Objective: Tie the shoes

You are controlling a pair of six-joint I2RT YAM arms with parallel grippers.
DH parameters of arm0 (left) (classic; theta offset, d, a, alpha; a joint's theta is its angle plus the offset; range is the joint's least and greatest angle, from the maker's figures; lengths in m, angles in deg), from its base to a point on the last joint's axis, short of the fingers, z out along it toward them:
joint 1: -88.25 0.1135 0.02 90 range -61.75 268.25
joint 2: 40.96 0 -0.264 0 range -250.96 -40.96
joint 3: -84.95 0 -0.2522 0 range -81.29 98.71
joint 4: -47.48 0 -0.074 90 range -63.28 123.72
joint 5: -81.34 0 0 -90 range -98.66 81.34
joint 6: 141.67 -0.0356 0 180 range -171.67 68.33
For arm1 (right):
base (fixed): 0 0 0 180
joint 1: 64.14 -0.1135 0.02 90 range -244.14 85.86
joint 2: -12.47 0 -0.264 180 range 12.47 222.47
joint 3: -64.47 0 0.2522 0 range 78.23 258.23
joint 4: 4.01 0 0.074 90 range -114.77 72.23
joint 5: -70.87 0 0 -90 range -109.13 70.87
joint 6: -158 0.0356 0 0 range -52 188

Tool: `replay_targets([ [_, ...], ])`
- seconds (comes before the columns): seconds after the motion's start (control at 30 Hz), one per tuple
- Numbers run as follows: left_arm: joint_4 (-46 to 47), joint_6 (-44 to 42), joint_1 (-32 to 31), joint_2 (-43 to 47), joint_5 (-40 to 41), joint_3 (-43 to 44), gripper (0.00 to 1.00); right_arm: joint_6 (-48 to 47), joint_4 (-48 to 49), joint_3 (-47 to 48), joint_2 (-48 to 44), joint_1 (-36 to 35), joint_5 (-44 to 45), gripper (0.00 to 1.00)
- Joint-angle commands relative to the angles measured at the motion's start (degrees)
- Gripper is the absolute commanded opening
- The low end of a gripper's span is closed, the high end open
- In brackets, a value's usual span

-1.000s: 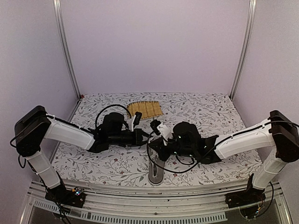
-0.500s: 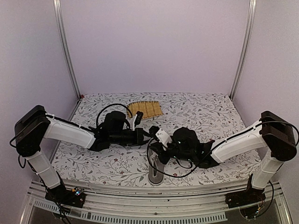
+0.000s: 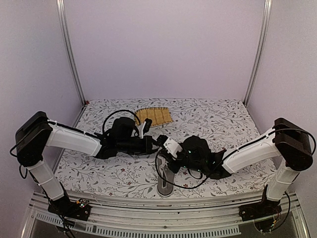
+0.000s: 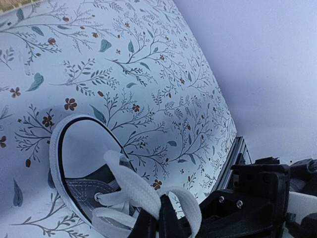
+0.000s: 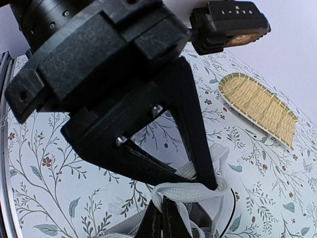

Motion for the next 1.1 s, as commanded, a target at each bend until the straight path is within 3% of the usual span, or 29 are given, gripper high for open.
replay_targets([
  [0.0,-1.0,-1.0,-0.8,2.3,0.7,1.2,0.00,-1.4,1.3,0.2,-2.4,0.3,-1.0,0.02],
  [0.53,-0.9,-0.8,-0.8,3.2,0.6,0.9,0.00,-6.6,0.2,1.0,3.5,0.3,-0.9,0.02],
  [0.9,-1.1,-0.6,-1.1,3.9,0.9,1.0,0.00,-3.6,-6.9,4.0,3.7,0.3,16.0,0.02],
  [1.07,-1.0,-0.6,-1.8,3.7,0.3,1.7,0.00,-1.9,-10.0,6.8,5.3,0.3,19.4,0.02],
])
